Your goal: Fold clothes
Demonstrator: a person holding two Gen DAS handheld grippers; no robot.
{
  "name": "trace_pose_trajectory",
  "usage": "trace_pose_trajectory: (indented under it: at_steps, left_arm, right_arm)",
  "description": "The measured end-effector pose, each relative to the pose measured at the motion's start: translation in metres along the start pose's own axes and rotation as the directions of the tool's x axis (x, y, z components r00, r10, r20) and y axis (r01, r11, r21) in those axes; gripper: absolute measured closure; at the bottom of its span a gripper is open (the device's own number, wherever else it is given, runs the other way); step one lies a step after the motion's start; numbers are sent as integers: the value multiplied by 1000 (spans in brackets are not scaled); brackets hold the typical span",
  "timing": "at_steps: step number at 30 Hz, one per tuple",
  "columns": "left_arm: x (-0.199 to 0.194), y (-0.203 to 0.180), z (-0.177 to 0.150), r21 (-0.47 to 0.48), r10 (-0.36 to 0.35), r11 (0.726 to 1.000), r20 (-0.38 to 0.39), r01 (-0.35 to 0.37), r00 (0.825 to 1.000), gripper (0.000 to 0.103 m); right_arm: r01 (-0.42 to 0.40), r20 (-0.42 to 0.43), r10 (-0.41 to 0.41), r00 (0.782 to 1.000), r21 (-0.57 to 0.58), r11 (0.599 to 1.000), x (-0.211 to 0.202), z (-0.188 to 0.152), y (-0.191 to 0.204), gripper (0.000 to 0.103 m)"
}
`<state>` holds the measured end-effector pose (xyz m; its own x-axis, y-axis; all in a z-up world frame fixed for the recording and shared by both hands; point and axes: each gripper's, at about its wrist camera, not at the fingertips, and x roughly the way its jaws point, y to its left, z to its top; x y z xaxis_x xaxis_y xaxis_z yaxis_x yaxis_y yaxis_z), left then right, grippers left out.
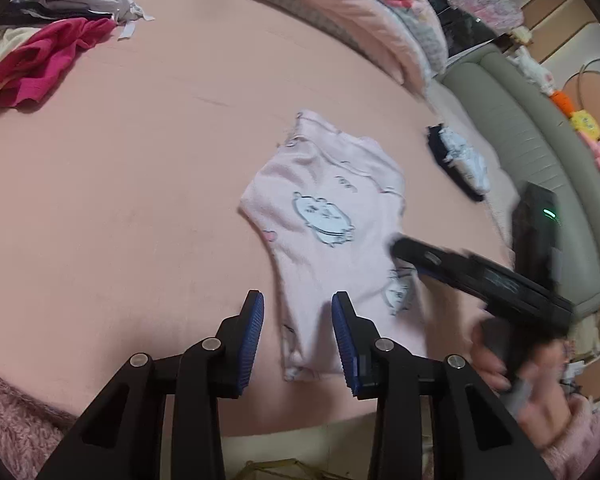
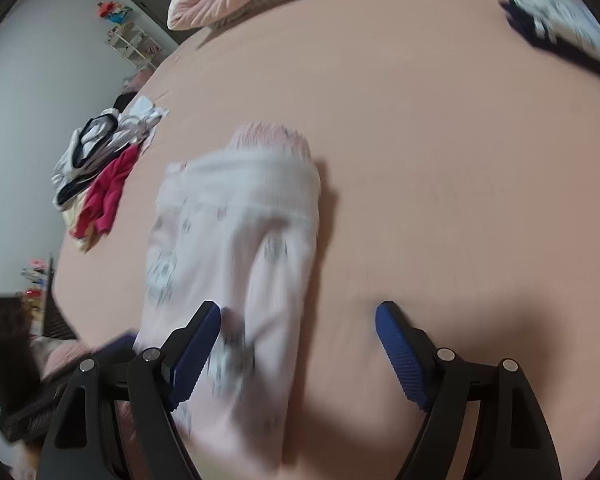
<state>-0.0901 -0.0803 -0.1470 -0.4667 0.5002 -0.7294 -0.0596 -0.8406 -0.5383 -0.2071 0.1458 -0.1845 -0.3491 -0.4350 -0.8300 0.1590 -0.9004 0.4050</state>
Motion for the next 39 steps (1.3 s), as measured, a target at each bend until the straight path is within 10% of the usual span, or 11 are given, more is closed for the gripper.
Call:
trace_pose_trajectory:
  at_steps: [1,3,5,11,19,21,25,28,33,39]
  left_arm:
    - [-4,-2,2,12,-18,1000,17,17,1000,71]
    - [-12,-10,7,48,-43,998,47,41,998,71]
    - [-7,-17,11,78,-50,996,38,46,998,71]
    - [57,-40,14,109,-25,993,-117,38,993,71]
    - [53,-77,22,8,-401,915,-120,404,908,70]
    - [54,-56,26,-67,-345,939,-125,339,930,70]
    - [41,18,19,-233,-148,966,-154,110,977,70]
    - [18,52,10,-335,-186,931,-93,145,978,70]
    - [10,60,1,-388,-311,882,-52,268,949,52]
    - [35,38,7,-380,-292,891,-56,250,955,40]
  right_arm:
    - [9,-2,-9,1000,-26,1000,1,2,5,25]
    - [-8,-26,6,1000,-84,996,8,10,21,66]
    - [-59,-30,58,998,-67,996,7,14,24,78]
    - [-285,42,281,959,169,944,-7,13,-7,87]
    - [-281,151,270,951,56,958,-106,17,26,84]
    - [-214,123,212,970,3,977,-105,23,56,82]
    - [-147,-43,144,989,-86,985,-55,9,80,40]
    - [-229,-157,219,963,-47,972,-19,-5,89,40]
    - [-370,28,369,929,22,929,-66,6,58,40]
    - [34,85,-43,995,111,993,-67,15,-20,40]
